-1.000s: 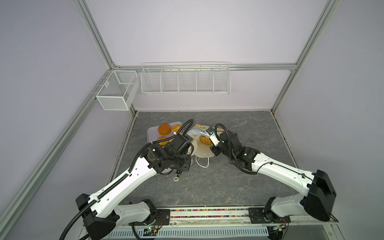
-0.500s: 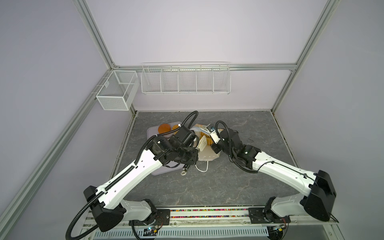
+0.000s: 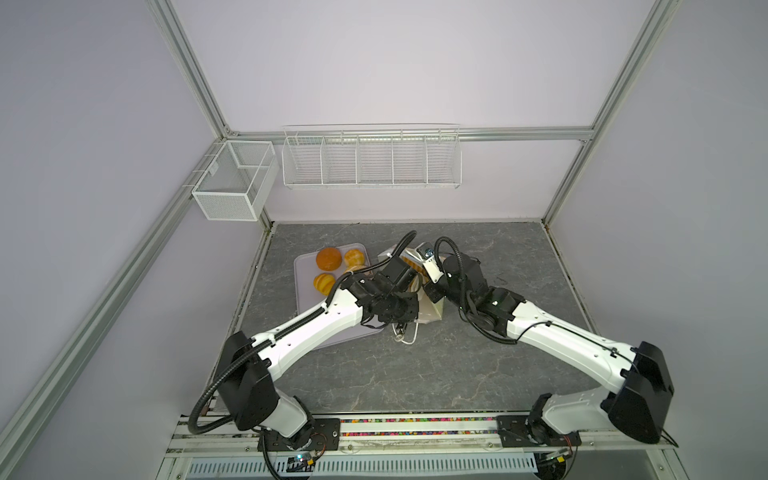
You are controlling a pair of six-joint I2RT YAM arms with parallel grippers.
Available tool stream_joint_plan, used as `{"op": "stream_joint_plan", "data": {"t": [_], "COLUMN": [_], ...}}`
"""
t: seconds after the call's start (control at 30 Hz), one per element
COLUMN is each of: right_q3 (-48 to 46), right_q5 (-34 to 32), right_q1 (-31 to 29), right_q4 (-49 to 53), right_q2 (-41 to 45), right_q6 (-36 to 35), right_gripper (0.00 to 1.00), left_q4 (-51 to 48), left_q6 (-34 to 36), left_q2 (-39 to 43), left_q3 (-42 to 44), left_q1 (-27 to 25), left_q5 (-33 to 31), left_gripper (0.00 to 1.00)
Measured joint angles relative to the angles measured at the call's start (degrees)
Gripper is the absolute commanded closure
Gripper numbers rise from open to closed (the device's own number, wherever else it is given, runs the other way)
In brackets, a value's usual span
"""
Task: Take the fake bread out of the paper bag
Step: 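Push the tongs deep into the bag toward the striped yellow breads, left gripper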
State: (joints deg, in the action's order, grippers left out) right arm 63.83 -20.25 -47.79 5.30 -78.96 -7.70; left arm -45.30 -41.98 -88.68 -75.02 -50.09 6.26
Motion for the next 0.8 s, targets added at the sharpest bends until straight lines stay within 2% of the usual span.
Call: {"op": "stream_joint_plan", "data": {"t": [0.37, 0.8], "right_q3": [-6.6, -11.5], "right_q5": [0.2, 3.2], "right_q1": [0.4, -0.7], "right_q4": [-5.2, -8.3], "right_q2": [6.4, 8.5], "right_q6": [0.0, 1.1], "right_gripper": [0.93, 0.93], "left_q4": [10.6, 14.1], "left_q6": [-5.1, -11.3], "left_q2": [-1.5, 5.5], "left_q3": [8.4, 11.7], "left_q1": [0.9, 2.9], "left_q5": [-0.8, -0.7], "left_gripper": [0.73, 0.62]}}
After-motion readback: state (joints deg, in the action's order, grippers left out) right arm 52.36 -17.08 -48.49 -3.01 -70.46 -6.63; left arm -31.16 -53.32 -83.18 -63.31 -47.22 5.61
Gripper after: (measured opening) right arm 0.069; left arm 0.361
